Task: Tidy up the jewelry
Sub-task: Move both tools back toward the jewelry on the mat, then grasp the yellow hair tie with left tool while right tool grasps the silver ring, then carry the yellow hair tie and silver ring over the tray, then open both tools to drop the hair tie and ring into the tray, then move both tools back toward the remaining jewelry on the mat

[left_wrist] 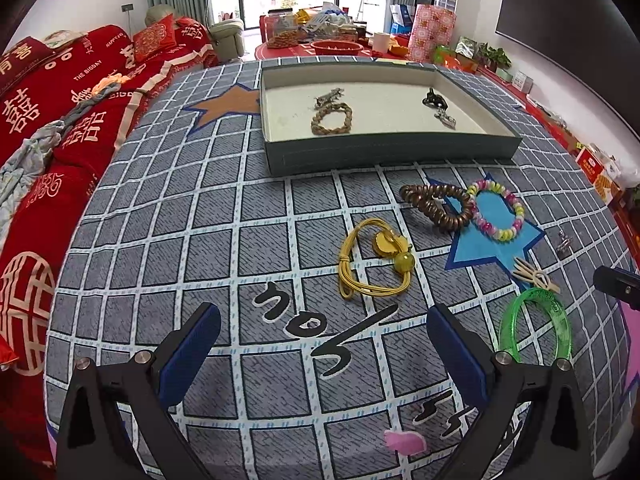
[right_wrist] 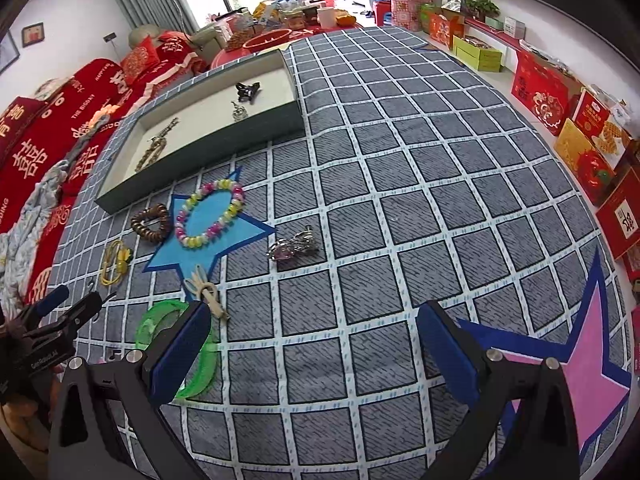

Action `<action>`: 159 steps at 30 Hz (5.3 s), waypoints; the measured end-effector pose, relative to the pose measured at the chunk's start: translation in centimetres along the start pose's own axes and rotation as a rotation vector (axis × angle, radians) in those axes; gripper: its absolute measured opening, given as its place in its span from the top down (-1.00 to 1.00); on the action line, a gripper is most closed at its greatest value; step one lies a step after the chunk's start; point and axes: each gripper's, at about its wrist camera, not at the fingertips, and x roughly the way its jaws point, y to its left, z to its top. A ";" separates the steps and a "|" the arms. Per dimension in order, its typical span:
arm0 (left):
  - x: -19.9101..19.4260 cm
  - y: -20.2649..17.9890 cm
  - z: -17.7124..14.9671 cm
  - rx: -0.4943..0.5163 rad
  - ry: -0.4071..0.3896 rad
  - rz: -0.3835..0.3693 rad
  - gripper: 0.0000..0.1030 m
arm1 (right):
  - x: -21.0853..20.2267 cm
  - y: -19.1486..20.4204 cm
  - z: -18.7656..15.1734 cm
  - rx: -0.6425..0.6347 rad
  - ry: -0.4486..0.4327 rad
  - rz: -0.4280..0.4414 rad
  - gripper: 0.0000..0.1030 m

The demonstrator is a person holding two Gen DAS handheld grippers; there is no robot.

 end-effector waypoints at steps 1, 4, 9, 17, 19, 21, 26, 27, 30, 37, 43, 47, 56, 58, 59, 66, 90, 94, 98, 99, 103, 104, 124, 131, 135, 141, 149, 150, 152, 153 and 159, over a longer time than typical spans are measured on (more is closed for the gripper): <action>0.2 0.0 0.0 -0.003 0.006 0.004 -1.00 | 0.2 0.0 0.1 0.001 0.003 -0.003 -0.99; 0.8 -0.1 0.3 -0.010 0.018 0.004 -1.00 | 1.1 0.2 0.3 0.001 0.017 -0.010 -0.99; 1.7 -0.3 0.8 -0.007 0.019 0.010 -1.00 | 2.6 0.6 0.8 -0.019 0.020 -0.055 -0.93; 2.8 -1.4 1.7 0.031 0.015 0.020 -1.00 | 3.3 2.2 1.7 -0.097 -0.003 -0.112 -0.59; 2.8 -1.8 1.7 0.038 0.005 0.005 -1.00 | 3.5 2.7 1.8 -0.117 -0.010 -0.134 -0.49; 2.8 -2.2 1.8 0.047 0.005 0.000 -1.00 | 3.7 3.0 2.0 -0.132 -0.015 -0.145 -0.42; 2.7 -2.8 2.2 0.062 -0.001 -0.027 -0.66 | 3.9 3.7 2.4 -0.153 -0.026 -0.145 -0.04; 2.6 -2.9 2.2 0.066 -0.004 -0.037 -0.58 | 3.9 3.8 2.4 -0.154 -0.027 -0.144 -0.01; 2.4 -3.3 2.3 0.087 -0.011 -0.049 -0.12 | 3.7 4.0 2.4 -0.156 -0.033 -0.139 0.31; 1.7 -3.3 2.2 0.094 -0.019 -0.082 0.37 | 3.0 2.9 1.9 -0.103 -0.050 -0.078 0.31; -0.5 -2.9 2.7 0.088 -0.071 -0.111 0.38 | 1.1 1.5 1.8 -0.056 -0.067 -0.009 0.31; -1.9 -2.4 3.3 0.074 -0.096 -0.134 0.38 | 0.1 1.3 2.4 -0.039 -0.077 0.025 0.31; -3.6 -1.0 6.7 0.034 -0.148 -0.143 0.38 | -2.1 3.1 6.8 -0.059 -0.130 0.111 0.31; -3.7 -0.9 7.6 0.032 -0.163 -0.132 0.38 | -2.3 3.9 8.1 -0.082 -0.148 0.102 0.31; -3.6 -0.8 8.1 0.030 -0.168 -0.125 0.38 | -2.3 4.2 8.8 -0.090 -0.154 0.100 0.31; -2.2 -0.1 12.5 -0.007 -0.185 -0.100 0.38 | -1.0 6.1 14.0 -0.124 -0.165 0.129 0.31; 10.8 -5.8 18.7 0.107 -0.023 -0.023 0.38 | 12.2 6.3 20.1 -0.109 -0.008 0.070 0.32; 11.4 -6.1 18.5 0.119 -0.008 -0.004 0.38 | 12.9 6.5 19.8 -0.124 0.000 0.060 0.32; 11.6 -6.6 18.1 0.141 -0.006 0.012 0.37 | 13.3 6.7 19.8 -0.139 -0.001 0.047 0.31; 11.7 -6.6 18.0 0.145 -0.002 0.017 0.37 | 13.4 6.8 19.7 -0.148 0.001 0.046 0.31; 11.9 -6.7 17.9 0.155 0.001 0.037 0.36 | 13.5 7.3 19.7 -0.162 0.004 0.044 0.29; 11.8 -6.7 17.8 0.161 0.002 0.044 0.36 | 13.5 7.4 19.7 -0.165 0.006 0.042 0.26; 6.2 -4.2 17.9 0.099 -0.114 0.019 0.18 | 7.5 4.7 19.9 0.044 -0.087 0.259 -0.47; 2.3 -2.3 16.5 0.080 -0.201 0.027 -1.00 | 4.3 3.8 18.2 0.052 -0.115 0.283 -0.57; 0.7 -1.5 14.9 0.075 -0.210 0.033 -1.00 | 2.5 3.4 16.8 0.067 -0.135 0.303 -0.76; -0.6 -0.4 11.8 0.040 -0.184 -0.020 -1.00 | 0.3 3.5 14.1 0.038 -0.201 0.292 -1.00; -0.3 -1.1 7.1 0.025 -0.121 -0.041 -1.00 | -1.1 4.2 10.0 -0.008 -0.128 0.285 -1.00; 0.0 -1.1 6.8 0.022 -0.108 -0.041 -1.00 | -1.0 4.2 9.1 -0.011 -0.107 0.282 -1.00; 0.6 -1.1 6.1 0.010 -0.080 -0.040 -1.00 | -0.9 4.0 7.6 -0.012 -0.083 0.277 -1.00; 0.8 -1.0 5.9 0.003 -0.071 -0.039 -1.00 | -0.8 4.0 6.6 -0.017 -0.067 0.267 -1.00; 2.1 -0.8 5.0 -0.056 -0.007 -0.065 -1.00 | -0.1 3.5 2.0 -0.056 -0.009 0.173 -1.00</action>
